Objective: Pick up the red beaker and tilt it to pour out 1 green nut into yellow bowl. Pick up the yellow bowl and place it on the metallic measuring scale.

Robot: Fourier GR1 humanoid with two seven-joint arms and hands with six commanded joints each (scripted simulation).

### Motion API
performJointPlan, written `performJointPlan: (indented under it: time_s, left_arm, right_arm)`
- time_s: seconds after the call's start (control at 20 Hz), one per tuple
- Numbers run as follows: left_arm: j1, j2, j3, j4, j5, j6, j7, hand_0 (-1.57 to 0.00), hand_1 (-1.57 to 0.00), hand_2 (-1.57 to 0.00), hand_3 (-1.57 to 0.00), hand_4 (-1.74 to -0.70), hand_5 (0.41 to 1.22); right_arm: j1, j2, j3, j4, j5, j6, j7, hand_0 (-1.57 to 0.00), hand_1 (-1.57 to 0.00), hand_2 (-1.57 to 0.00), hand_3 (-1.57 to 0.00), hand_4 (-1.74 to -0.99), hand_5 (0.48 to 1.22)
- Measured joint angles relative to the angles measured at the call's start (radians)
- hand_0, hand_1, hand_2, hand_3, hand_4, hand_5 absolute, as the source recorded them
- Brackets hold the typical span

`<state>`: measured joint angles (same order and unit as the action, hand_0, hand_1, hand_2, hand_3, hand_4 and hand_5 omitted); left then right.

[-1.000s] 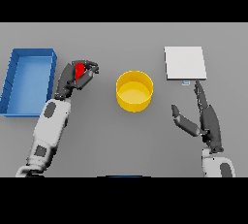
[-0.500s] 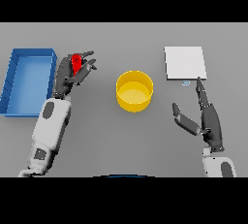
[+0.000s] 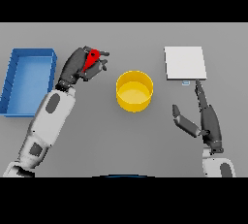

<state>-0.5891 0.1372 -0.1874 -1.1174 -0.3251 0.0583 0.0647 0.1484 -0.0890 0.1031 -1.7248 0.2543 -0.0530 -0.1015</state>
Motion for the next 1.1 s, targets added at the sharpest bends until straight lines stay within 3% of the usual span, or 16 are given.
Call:
performJointPlan:
  time_s: [0.1,0.3,0.35,0.5,0.65,0.75,0.8,1.0,1.1]
  left_arm:
    - [-0.001,0.007,-0.032,-0.004,-0.022,-0.002,0.018,-1.57,-1.57,-1.57,-1.56,-1.73,1.114]
    - [-0.058,0.054,-0.151,-0.007,-0.178,0.005,0.146,-1.57,-1.57,-1.57,-1.57,-1.74,1.133]
    - [-0.076,0.064,-0.188,0.000,-0.218,-0.004,0.167,-1.57,-1.57,-1.57,-1.57,-1.74,1.132]
    - [-0.134,0.095,-0.297,0.029,-0.341,-0.032,0.201,-1.57,-1.57,-1.57,-1.57,-1.74,1.161]
    - [-0.193,0.125,-0.366,0.056,-0.411,-0.078,0.198,-1.57,-1.57,-1.57,-1.57,-1.74,1.190]
    - [-0.227,0.142,-0.407,0.061,-0.448,-0.107,0.188,-1.57,-1.57,-1.57,-1.57,-1.65,1.201]
    - [-0.246,0.160,-0.429,0.064,-0.465,-0.133,0.172,-1.57,-1.57,-1.57,-1.57,-1.67,1.205]
    - [-0.341,0.161,-0.534,0.106,-0.533,-0.247,0.163,-1.57,-1.57,-1.57,-1.28,-1.70,1.215]
    - [-0.384,0.150,-0.585,0.138,-0.564,-0.270,0.125,-1.57,-1.57,-1.57,-1.38,-1.71,1.217]
  right_arm:
    - [-0.013,0.001,-0.004,-0.001,-0.007,0.001,0.017,0.00,0.00,0.00,0.00,-1.254,0.680]
    - [0.011,0.002,0.010,-0.029,-0.003,0.009,0.009,0.00,0.00,0.00,0.00,-1.254,0.687]
    - [-0.007,0.008,0.008,-0.025,-0.006,0.007,0.043,0.00,0.00,0.00,0.00,-1.255,0.689]
    - [-0.009,0.013,0.011,-0.020,-0.010,0.013,0.044,0.00,0.00,0.00,0.00,-1.267,0.698]
    - [0.009,0.011,0.016,-0.034,-0.009,0.017,0.032,0.00,0.00,0.00,0.00,-1.274,0.704]
    - [0.009,0.012,0.015,-0.036,-0.002,0.009,0.038,0.00,0.00,0.00,0.00,-1.284,0.705]
    - [0.012,0.015,0.012,-0.031,-0.008,0.009,0.035,0.00,0.00,0.00,0.00,-1.283,0.702]
    - [0.009,0.038,0.007,-0.011,-0.032,0.008,0.024,0.00,0.00,0.00,0.00,-1.292,0.678]
    - [-0.002,0.046,0.004,-0.004,-0.032,-0.003,0.020,0.00,0.00,0.00,0.00,-1.295,0.664]
